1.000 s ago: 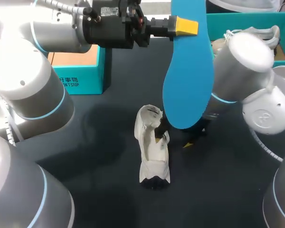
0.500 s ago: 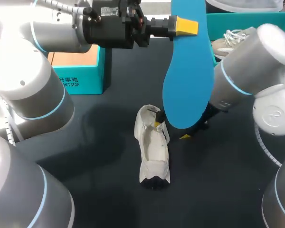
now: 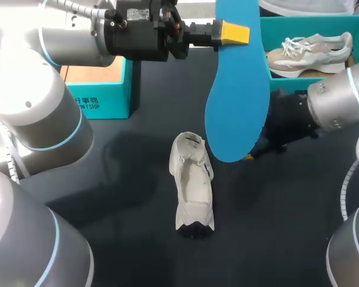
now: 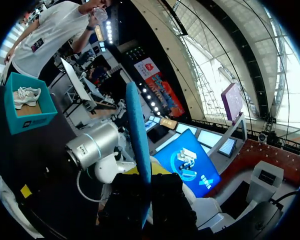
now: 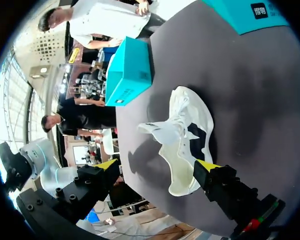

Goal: Take the shoe out of the shoebox, open the shoe tongue, remove and reinsert the insole, then place the shoe into the shoebox

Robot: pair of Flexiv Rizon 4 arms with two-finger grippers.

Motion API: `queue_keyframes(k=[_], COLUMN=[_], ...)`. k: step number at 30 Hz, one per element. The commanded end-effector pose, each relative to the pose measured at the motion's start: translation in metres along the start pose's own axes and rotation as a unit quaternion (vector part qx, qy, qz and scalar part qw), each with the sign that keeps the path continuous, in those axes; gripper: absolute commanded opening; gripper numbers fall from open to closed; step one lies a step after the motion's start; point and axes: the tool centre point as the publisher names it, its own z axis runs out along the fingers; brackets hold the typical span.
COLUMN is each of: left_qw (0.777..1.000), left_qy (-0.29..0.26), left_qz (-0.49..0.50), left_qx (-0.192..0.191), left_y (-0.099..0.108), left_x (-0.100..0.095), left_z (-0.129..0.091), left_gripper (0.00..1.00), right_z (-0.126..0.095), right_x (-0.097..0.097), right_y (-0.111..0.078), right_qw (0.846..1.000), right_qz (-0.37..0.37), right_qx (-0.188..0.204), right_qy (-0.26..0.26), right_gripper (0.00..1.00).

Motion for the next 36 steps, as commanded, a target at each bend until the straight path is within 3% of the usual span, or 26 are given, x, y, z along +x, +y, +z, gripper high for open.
queue_keyframes(k=[1, 4, 17, 26, 33, 36], left_qw=[1.0, 1.0, 1.0, 1.0, 1.0, 1.0], left_qy=[0.0, 0.0, 0.0, 0.0, 0.0, 0.0], left_qz=[0.0, 0.0, 0.0, 0.0, 0.0, 0.0], left_qx=[0.0, 0.0, 0.0, 0.0, 0.0, 0.0], left_y=[0.001, 0.001, 0.001, 0.001, 0.001, 0.001], left_x=[-0.001, -0.001, -0.001, -0.001, -0.001, -0.001], left_z=[0.0, 0.0, 0.0, 0.0, 0.0, 0.0], left_gripper=[0.0, 0.0, 0.0, 0.0, 0.0, 0.0], right_z=[-0.043, -0.056, -0.056, -0.116, -0.143, -0.152], right_x=[-0.001, 0.005, 0.005, 0.049, 0.074, 0.081], right_y=[-0.011, -0.01, -0.01, 0.009, 0.021, 0.026], right_qw=[0.988, 0.988, 0.988, 0.974, 0.969, 0.961], right_qz=[0.005, -0.004, -0.004, -0.051, -0.069, -0.05], right_qx=[-0.005, -0.003, -0.003, -0.007, 0.004, -0.008], right_qy=[0.155, 0.152, 0.152, 0.222, 0.239, 0.271], right_gripper=[1.0, 1.0, 1.0, 1.0, 1.0, 1.0])
